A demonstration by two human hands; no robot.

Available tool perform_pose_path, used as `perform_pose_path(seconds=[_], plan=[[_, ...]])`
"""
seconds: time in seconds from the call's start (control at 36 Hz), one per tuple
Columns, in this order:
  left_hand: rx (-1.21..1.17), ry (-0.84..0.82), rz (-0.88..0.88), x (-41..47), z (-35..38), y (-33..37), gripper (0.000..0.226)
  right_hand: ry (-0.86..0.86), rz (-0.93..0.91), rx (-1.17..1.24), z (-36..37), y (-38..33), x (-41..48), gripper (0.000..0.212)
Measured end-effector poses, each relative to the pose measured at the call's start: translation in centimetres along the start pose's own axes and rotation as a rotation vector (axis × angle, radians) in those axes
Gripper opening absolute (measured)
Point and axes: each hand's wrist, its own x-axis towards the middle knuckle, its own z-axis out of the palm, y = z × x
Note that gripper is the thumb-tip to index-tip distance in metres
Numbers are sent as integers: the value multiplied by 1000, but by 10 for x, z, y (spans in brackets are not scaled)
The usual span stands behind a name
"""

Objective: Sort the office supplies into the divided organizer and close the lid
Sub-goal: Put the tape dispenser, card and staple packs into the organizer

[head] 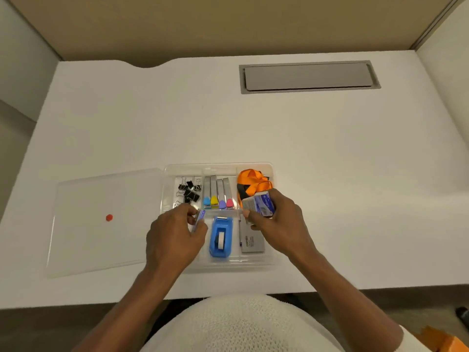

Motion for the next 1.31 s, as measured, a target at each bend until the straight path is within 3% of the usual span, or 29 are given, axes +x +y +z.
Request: perform_pose_path(seconds=[0.08,0.19,0.42,0.5,0.58,0.72,0.83,0.94,1.03,1.22,1.31], plan=[[159,-3,75,-5,2,-29,5,-34,-19,0,25,-18,-3,43],[368,-102,287,-9,4,-50,17,-57,-39,-25,51,-35,-5,43],[541,-250,572,3,13,-87,14,-52,-48,-91,77,-43,-12,50],[632,-346,636,5,14,-95,11,-44,-47,-105,84,-43,-13,57],[672,-409,674,6,13,-99,25,-42,-50,-144,89,-44,-12,62],[624,-346,671,7,2,-101,30,-31,-92,-206,99,-51,-8,51],[447,-230,575,4,-10,-106,38,-74,-263,-331,106,-59,-5,43],[165,-71,414,-7,-18,-108,18,-186,-450,-460,124,-62,0,45],[86,-1,264,-19,-23,-106,9,-250,-562,-564,141,-63,4,44],[-35,-69,-183,-27,-23,-115,29,-394,-624,-755,164,-63,11,40],[-95,-136,-290,-26,-21,-120,26,-460,-626,-757,168,-64,14,33]])
